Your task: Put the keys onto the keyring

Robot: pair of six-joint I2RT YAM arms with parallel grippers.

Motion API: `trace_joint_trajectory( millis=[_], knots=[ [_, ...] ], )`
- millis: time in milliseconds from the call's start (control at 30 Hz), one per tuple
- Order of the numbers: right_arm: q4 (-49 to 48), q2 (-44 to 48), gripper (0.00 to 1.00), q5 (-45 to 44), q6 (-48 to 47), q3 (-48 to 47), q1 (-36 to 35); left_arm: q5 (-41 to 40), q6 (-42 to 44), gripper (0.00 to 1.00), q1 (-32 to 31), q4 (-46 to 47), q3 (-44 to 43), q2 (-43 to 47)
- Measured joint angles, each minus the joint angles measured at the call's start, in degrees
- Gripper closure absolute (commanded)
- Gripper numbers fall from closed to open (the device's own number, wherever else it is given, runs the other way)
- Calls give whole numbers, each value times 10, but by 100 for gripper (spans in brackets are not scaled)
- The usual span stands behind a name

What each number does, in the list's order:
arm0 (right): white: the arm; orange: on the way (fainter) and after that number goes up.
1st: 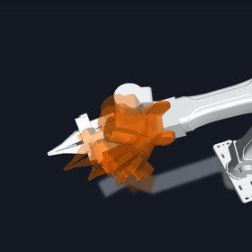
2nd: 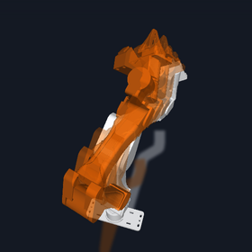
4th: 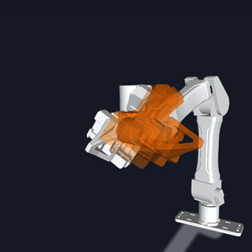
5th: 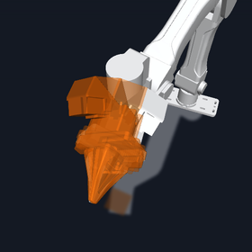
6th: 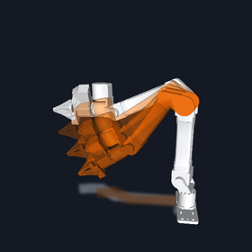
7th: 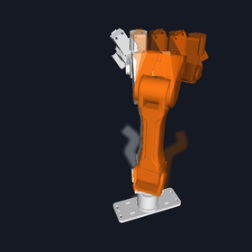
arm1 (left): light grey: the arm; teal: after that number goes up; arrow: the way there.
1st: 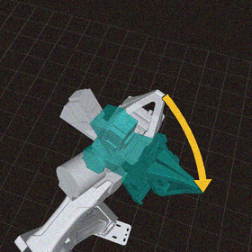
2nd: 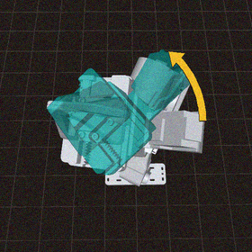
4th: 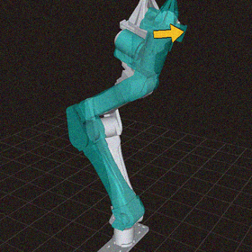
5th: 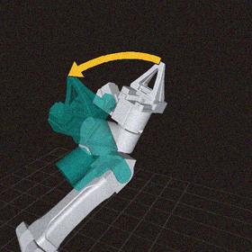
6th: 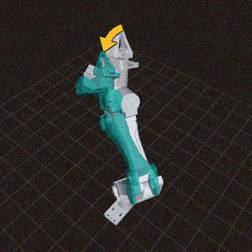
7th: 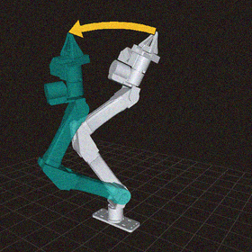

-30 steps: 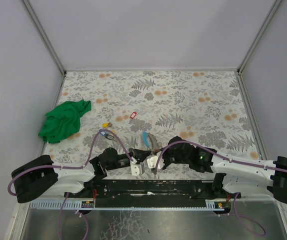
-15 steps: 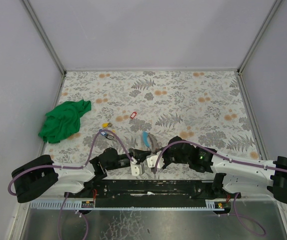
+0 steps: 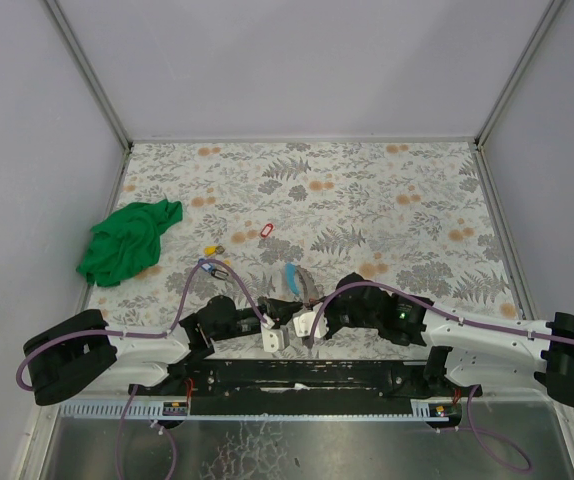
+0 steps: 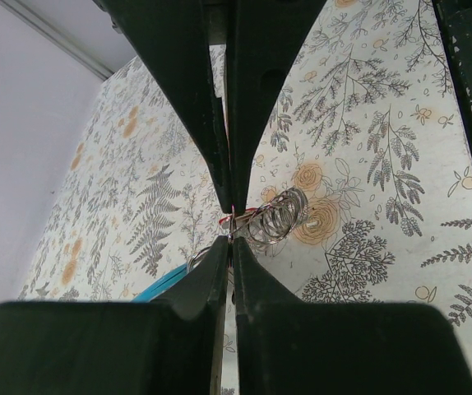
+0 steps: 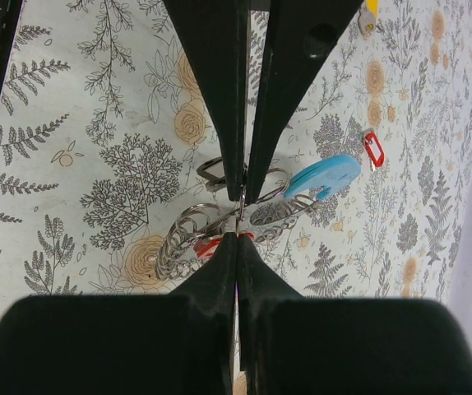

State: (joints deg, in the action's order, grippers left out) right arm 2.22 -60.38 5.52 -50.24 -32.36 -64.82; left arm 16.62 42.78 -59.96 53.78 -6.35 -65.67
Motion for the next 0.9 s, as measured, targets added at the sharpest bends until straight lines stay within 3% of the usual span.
trace_joint_trajectory(
  millis=[900],
  knots=[
    [0, 5, 100, -2, 23, 0, -1, 0, 0, 100, 0, 0, 0, 0]
  ],
)
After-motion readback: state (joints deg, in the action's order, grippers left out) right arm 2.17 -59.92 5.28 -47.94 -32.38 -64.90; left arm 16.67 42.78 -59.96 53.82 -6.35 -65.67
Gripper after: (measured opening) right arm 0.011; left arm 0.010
